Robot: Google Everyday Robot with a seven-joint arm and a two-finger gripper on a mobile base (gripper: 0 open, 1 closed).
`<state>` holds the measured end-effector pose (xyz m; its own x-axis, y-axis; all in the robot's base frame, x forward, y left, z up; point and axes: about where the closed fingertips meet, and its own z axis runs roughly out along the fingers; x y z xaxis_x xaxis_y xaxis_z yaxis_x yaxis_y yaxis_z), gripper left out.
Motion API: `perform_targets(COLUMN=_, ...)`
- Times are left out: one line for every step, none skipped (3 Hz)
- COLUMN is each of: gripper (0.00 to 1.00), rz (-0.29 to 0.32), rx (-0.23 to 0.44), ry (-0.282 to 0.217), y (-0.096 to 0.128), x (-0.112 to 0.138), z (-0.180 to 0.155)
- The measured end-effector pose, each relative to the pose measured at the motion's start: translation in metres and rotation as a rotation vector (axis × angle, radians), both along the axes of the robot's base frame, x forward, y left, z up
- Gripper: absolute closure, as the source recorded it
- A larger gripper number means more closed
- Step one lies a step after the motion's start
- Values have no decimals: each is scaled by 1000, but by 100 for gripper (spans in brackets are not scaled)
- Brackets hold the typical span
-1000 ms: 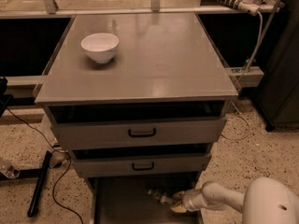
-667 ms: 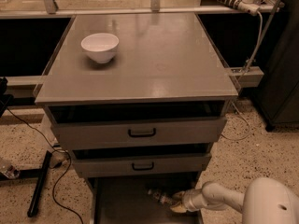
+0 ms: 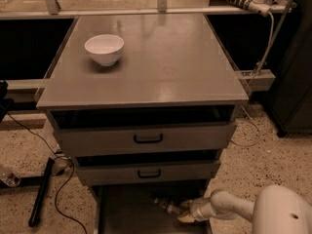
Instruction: Place water bottle into bottom drawer
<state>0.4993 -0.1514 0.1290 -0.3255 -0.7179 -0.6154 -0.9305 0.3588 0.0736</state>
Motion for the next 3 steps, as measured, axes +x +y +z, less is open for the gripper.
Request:
perform_targets(gripper=12, rz=0, rx=0, ry=0, y=0, x=0, z=0)
perform_targets(gripper=0, rz=0, rx=0, ry=0, y=0, x=0, z=0)
perform_targets(gripper=0, rz=0, rx=0, ry=0, y=0, x=0, z=0)
